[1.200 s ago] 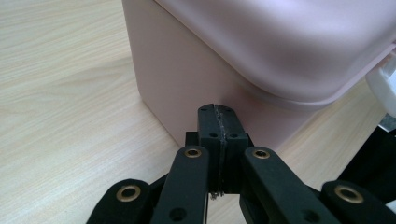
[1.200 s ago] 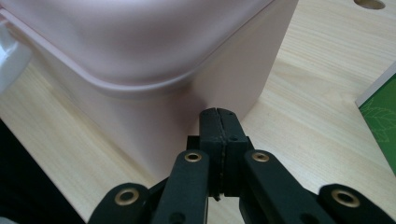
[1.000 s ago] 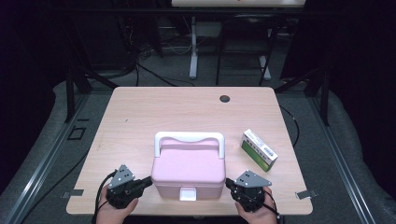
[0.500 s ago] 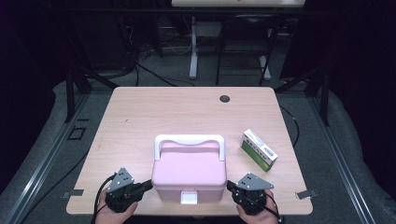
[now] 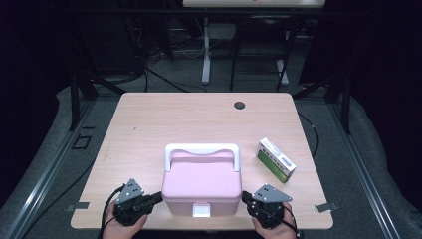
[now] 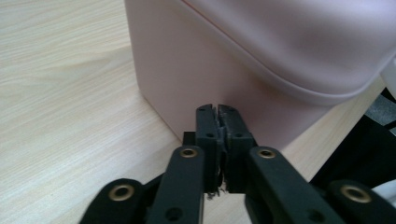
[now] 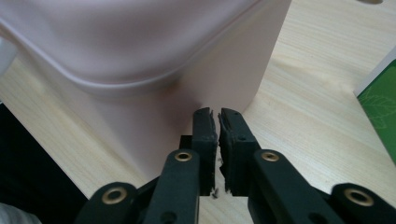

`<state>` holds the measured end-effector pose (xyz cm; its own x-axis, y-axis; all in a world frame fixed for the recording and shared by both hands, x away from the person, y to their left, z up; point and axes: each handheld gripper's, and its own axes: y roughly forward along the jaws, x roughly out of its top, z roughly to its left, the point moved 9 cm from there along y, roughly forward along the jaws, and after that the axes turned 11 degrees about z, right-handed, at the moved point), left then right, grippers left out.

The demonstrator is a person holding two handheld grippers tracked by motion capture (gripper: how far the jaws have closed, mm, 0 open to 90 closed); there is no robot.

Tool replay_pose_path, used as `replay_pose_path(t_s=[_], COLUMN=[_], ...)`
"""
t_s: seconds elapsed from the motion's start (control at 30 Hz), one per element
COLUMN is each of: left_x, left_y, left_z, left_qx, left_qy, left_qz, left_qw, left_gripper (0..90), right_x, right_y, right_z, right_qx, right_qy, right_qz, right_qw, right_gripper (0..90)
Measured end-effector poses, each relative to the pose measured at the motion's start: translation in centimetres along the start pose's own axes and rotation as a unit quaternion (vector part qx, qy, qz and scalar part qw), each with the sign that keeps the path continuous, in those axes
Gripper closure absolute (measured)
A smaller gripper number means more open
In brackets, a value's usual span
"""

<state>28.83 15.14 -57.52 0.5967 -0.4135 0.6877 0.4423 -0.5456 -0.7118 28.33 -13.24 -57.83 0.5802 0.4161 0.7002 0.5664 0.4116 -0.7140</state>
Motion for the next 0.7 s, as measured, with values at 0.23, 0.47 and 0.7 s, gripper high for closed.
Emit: replay_pose_path(t_s=[0.23, 0.47, 0.7], left_x=[0.0, 0.2, 0.6], left_y=[0.1, -0.2, -0.8], left_z=[0.6, 1.1, 1.3], left_qx=[-0.009, -0.033, -0.035], left_qy=[-0.014, -0.044, -0.038], left_qz=[-0.004, -0.019, -0.023], left_qw=[0.9999, 0.9983, 0.9984], left_gripper=[74.1, 64.8, 57.8], right_x=[-0.2, -0.2, 0.0], right_y=[0.4, 0.5, 0.3], right_z=[-0.5, -1.0, -1.2], right_qx=[0.015, 0.013, 0.027], right_qy=[0.006, 0.009, 0.017], right_qz=[0.009, 0.007, 0.007], right_qw=[0.9998, 0.9999, 0.9994], right_gripper=[78.0, 71.1, 66.2])
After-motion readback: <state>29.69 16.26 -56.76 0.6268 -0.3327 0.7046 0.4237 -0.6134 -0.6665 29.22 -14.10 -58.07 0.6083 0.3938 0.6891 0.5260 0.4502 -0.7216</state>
